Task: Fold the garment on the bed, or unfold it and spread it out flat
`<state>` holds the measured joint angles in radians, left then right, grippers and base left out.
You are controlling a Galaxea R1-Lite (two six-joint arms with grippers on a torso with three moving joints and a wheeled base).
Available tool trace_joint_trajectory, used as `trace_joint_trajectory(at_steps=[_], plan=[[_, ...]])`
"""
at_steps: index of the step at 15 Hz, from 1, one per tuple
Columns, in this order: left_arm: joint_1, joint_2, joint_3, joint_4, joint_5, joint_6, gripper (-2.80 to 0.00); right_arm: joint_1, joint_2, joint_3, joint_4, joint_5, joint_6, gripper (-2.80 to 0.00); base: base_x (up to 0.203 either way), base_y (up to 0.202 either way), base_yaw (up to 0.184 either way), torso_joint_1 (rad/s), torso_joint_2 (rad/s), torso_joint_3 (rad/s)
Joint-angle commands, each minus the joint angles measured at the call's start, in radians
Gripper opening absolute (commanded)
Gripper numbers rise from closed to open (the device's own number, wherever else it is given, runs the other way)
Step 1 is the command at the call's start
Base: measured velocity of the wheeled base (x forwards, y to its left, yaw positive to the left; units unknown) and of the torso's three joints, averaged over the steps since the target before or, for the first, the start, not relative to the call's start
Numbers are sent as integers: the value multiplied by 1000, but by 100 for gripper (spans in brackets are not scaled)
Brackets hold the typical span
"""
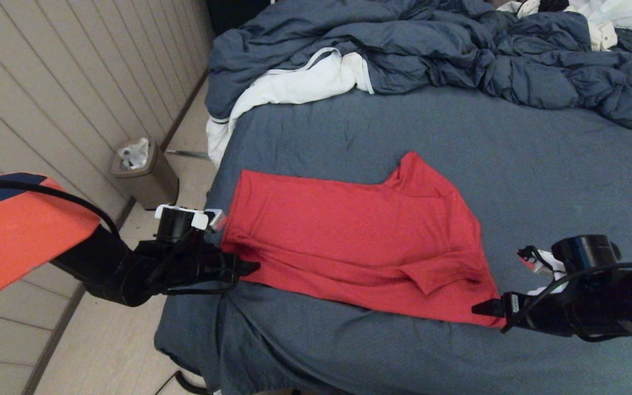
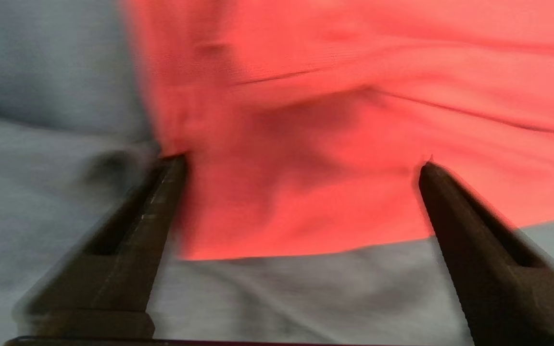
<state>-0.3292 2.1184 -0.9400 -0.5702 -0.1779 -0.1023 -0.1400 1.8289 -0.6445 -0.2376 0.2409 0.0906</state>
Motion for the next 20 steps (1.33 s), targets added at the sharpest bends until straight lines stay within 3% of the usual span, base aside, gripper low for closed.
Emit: trace_joint_trajectory(at_steps=[1, 17, 20], plan=[[7, 20, 0, -2, 0, 1, -280, 0, -2, 0, -2, 2, 1, 0, 0, 0, 0, 0, 0, 0], [6, -26, 5, -16, -8, 0, -280, -4, 43, -18, -7, 0, -3, 0, 0, 0, 0, 0, 0, 0], [4, -25, 1, -16, -8, 0, -280, -6, 114, -14, -133, -3, -2, 0, 0, 0, 0, 0, 0, 0]])
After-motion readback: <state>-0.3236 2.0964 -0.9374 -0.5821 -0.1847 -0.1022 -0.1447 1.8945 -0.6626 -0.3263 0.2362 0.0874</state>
